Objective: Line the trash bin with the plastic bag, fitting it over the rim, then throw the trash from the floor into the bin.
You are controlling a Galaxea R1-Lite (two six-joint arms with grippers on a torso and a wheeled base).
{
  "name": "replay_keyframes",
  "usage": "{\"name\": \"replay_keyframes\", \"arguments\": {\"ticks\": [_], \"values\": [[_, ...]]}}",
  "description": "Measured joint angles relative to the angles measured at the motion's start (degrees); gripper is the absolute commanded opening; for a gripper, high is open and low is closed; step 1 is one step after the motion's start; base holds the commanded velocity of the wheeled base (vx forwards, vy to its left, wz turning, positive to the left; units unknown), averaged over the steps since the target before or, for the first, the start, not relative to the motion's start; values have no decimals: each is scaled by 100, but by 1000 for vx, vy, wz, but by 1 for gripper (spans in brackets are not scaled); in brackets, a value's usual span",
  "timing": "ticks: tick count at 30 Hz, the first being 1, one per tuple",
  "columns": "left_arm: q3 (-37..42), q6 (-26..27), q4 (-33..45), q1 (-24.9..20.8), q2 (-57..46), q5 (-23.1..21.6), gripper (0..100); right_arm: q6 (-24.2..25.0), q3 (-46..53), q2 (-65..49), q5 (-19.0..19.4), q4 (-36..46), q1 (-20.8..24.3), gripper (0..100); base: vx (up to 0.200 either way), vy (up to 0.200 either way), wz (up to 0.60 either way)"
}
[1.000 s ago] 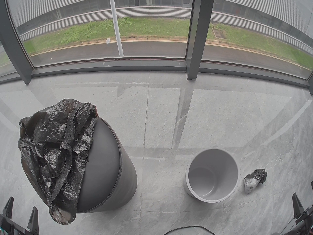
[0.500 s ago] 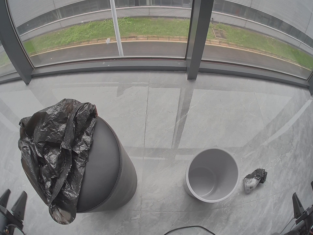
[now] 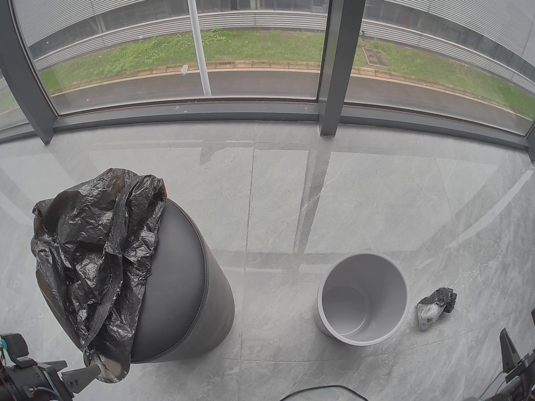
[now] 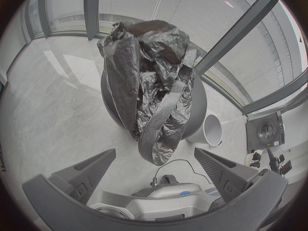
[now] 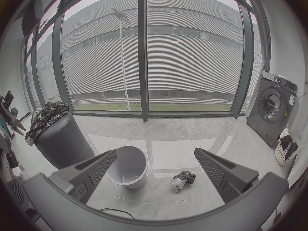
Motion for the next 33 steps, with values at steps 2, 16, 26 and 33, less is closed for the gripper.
{"name": "replay_keyframes", "arguments": {"ticks": [2,16,26,33], "values": [[46,-11,-62,-9,94,-49,100,-5,0,0,0,0,0,100,0,0,0],[656,-438,-2122,113,1498,-339,100,-21,0,0,0,2,0,100,0,0,0],[708,-435,-2160,210,1998,-418,0,-21,0,0,2,5,0,100,0,0,0],[766,-394,-2158,265,2033,-418,0,-21,0,0,0,2,0,100,0,0,0]]}}
